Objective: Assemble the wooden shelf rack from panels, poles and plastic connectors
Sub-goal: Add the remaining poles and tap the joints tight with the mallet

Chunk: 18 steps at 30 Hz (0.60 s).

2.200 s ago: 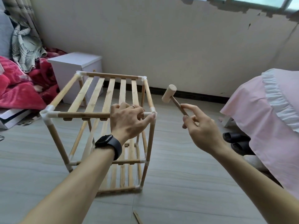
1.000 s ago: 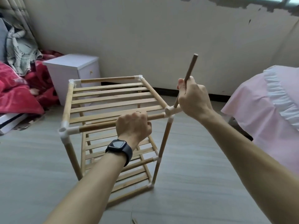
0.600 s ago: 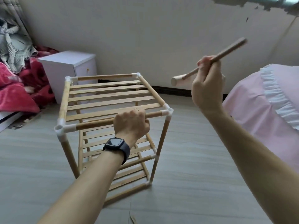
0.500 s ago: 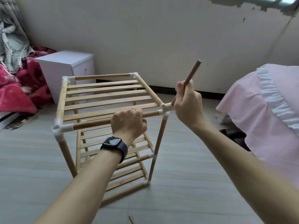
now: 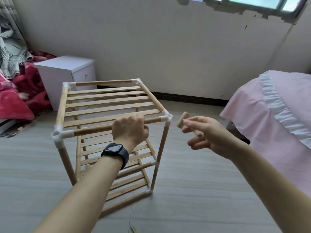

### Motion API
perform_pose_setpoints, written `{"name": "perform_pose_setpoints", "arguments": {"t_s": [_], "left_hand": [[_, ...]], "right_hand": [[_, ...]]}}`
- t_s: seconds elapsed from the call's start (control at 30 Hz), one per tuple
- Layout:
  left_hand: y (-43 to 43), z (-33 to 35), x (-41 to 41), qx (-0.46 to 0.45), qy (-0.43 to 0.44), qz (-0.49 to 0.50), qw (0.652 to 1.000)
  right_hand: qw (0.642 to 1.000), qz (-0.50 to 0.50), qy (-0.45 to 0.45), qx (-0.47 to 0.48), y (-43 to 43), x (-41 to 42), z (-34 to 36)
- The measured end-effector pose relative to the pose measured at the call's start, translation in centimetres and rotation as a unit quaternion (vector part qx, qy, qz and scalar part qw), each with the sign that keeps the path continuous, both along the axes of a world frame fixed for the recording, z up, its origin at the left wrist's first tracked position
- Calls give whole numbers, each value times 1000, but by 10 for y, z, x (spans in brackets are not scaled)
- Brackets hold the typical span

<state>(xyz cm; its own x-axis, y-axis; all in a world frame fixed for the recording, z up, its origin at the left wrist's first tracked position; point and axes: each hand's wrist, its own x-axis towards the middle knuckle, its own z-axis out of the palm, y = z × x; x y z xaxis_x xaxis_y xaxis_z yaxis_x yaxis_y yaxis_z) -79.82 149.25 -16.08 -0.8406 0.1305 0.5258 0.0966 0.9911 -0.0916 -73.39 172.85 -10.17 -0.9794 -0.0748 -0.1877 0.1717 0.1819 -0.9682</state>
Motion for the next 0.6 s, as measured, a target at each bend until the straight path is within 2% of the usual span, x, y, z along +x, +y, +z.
{"name": "perform_pose_setpoints", "arguments": {"t_s": [0.1,0.17,0.23,0.33,0.37,0.4,0.5,0.53,0.57,0.6], "left_hand": [[0,-1,1,0,-2,3,1000],[0,-1,2,1,-1,5,1000],[0,-1,2,5,-2,5,1000],[0,-1,3,11,-2,-2,1000],[-1,-1,3,12,-1,-3,1000],[-1,-2,3,13,0,-5,1000],[-1,-2,4,16,4,-11,1000],[-1,-2,4,17,5,-11,1000],[-1,-2,5,18,4,-12,1000],[-1,-2,5,19,4,-14,1000]], "right_hand": [[991,-25,65,113,2,7,-7],[964,-44,141,221,1,10,-10],[908,-45,225,352,-1,12,-10],[808,-69,282,512,-3,15,-4],[784,-97,302,534,-3,13,1],[774,-134,327,525,-1,12,6],[753,-243,474,388,0,11,15],[736,-247,494,391,-1,12,13],[722,-220,481,445,-1,13,8],[720,-157,427,524,-2,15,-1]]}}
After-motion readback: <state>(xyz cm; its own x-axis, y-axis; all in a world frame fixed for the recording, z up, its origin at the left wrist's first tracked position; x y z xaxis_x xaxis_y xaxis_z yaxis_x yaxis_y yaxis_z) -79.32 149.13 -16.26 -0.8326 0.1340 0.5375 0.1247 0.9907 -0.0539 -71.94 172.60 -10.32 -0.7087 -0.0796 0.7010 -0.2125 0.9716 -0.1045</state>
